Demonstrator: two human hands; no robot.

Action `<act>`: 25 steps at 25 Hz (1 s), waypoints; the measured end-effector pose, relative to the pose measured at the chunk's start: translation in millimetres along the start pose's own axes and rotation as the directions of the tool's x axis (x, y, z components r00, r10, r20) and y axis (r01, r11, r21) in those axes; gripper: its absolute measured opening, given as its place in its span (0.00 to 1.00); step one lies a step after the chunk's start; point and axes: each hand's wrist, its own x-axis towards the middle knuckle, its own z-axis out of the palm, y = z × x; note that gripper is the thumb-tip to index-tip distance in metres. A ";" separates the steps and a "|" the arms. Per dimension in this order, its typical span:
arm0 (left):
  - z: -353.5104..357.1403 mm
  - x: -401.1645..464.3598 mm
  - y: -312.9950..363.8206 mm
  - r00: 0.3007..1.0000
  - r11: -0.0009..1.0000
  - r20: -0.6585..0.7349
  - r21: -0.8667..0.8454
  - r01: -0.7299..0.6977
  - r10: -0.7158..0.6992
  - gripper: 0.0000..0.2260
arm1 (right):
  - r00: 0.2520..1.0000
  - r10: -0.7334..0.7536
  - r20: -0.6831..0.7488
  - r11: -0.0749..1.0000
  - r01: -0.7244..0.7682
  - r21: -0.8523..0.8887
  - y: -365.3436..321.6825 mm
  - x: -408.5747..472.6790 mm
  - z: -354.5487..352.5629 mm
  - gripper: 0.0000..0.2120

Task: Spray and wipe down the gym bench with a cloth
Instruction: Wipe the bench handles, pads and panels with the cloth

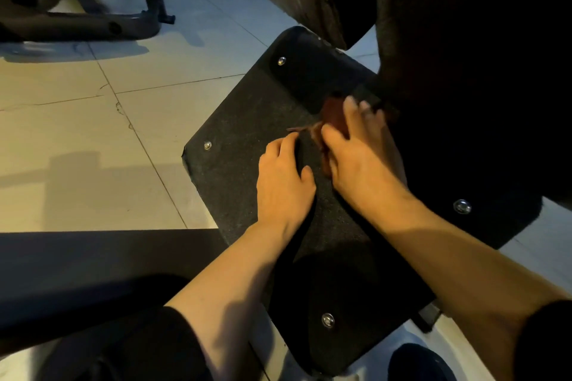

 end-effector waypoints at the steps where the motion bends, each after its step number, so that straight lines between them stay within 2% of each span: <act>1: 3.5 -5.7 3.6 1.000 1.000 0.002 -0.006 0.006 -0.006 0.24 | 0.994 -0.089 0.055 0.995 0.092 -0.046 4.0 -15.1 -1.9 0.24; 2: 6.8 -11.4 6.8 1.000 1.000 -0.001 -0.007 0.006 -0.006 0.24 | 0.986 -0.137 0.099 0.984 0.146 -0.097 12.6 -31.4 -2.3 0.26; 6: 12.7 -28.9 20.7 0.999 1.000 0.016 -0.006 -0.030 0.030 0.25 | 0.977 -0.141 0.159 0.964 0.172 -0.202 36.9 -71.2 -22.2 0.39; 7: 12.2 -30.2 21.9 0.999 0.999 0.025 0.000 -0.036 0.036 0.25 | 0.970 -0.130 0.206 0.964 0.173 -0.204 36.5 -72.4 -22.7 0.39; 9: 8.0 -26.8 20.0 0.998 0.998 0.032 0.023 -0.052 0.051 0.25 | 0.973 -0.104 0.205 0.980 0.135 -0.143 29.3 -63.2 -23.2 0.35; 12: -2.3 -10.0 10.5 0.998 0.997 0.036 0.066 -0.048 0.046 0.26 | 0.995 -0.068 0.073 0.989 0.077 -0.126 15.2 -21.0 -10.4 0.30; 14: -8.9 2.0 6.9 0.998 0.995 0.039 0.086 -0.043 0.040 0.26 | 0.998 -0.045 0.041 0.998 0.047 -0.049 4.9 16.8 -7.7 0.28; 16: -14.7 14.3 3.5 0.999 0.994 0.021 0.101 -0.051 0.049 0.26 | 0.999 -0.026 0.033 0.997 0.028 -0.069 -7.7 50.6 -1.6 0.28; 19: -20.4 31.7 -1.8 0.999 0.992 -0.022 0.119 -0.030 0.033 0.25 | 0.997 -0.067 0.047 0.986 0.073 -0.148 -18.0 75.2 0.0 0.30; 23: -12.0 26.9 11.2 1.000 0.996 -0.011 0.088 0.002 -0.001 0.25 | 0.993 -0.101 0.055 0.991 0.106 -0.081 -7.3 61.1 -5.4 0.29; 24: -6.9 22.7 17.3 1.000 0.998 -0.003 0.066 -0.006 0.006 0.25 | 0.984 -0.173 0.048 0.978 0.177 -0.108 -1.2 50.3 -6.3 0.28; 25: -2.0 18.0 23.0 1.000 0.999 0.000 0.046 -0.012 0.012 0.25 | 0.982 -0.174 0.075 0.982 0.178 -0.060 5.2 41.3 -10.0 0.27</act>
